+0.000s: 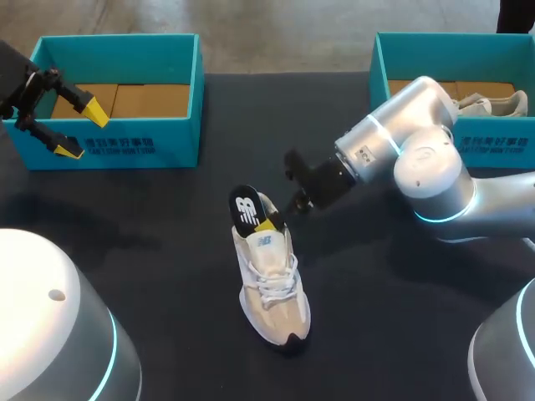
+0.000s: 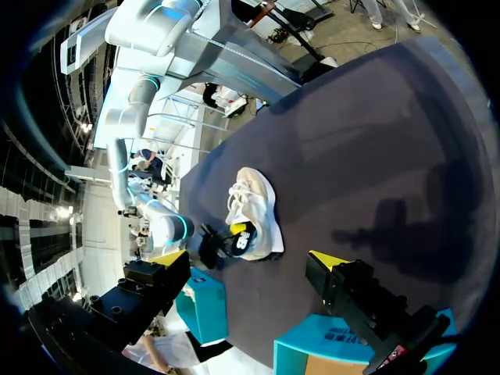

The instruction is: Take the shoe out of the shoebox, open the shoe tongue, remove and reinsert the insole, then place the shoe into the shoebox

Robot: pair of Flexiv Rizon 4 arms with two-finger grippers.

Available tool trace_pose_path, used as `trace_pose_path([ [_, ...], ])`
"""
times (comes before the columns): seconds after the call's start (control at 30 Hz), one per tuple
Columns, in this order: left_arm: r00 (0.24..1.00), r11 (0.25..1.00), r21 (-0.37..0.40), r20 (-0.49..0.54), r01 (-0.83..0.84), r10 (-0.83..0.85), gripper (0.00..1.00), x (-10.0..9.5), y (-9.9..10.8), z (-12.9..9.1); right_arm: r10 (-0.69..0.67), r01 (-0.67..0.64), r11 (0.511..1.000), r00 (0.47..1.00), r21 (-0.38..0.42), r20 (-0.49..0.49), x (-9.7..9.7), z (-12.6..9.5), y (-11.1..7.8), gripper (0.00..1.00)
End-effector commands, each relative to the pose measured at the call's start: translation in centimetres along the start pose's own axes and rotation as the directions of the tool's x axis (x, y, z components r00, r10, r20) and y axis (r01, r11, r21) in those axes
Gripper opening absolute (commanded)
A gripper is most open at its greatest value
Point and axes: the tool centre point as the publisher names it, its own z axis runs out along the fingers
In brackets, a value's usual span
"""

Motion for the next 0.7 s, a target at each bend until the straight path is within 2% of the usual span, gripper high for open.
trace_pose_path([
  [0.03, 1.0, 1.0, -0.001, -0.002, 0.0, 0.0, 1.0, 0.0, -0.1, 0.0, -0.006, 0.006, 1.0, 1.0, -0.019, 0.01, 0.0, 0.1, -0.1, 0.0],
  [0.07, 1.0, 1.0, -0.001, -0.002, 0.0, 0.0, 1.0, 0.0, -0.1, 0.0, -0.009, 0.009, 1.0, 1.0, -0.025, 0.012, 0.1, 0.0, 0.0, 0.0],
  [0.13, 1.0, 1.0, -0.001, -0.002, 0.0, 0.0, 1.0, 0.0, -0.1, 0.0, -0.016, 0.017, 0.999, 1.0, -0.034, 0.017, 0.1, -0.2, 0.2, 0.24],
  [0.27, 1.0, 1.0, -0.001, -0.002, 0.0, 0.0, 1.0, 0.0, -0.1, 0.0, -0.033, 0.034, 0.998, 0.999, -0.046, 0.026, 0.3, -0.5, 0.7, 0.41],
  [0.7, 1.0, 1.0, -0.001, -0.002, 0.0, 0.0, 1.0, 0.0, -0.1, 0.0, -0.074, 0.077, 0.996, 0.996, -0.049, 0.051, 0.5, -1.4, 2.4, 0.31],
])
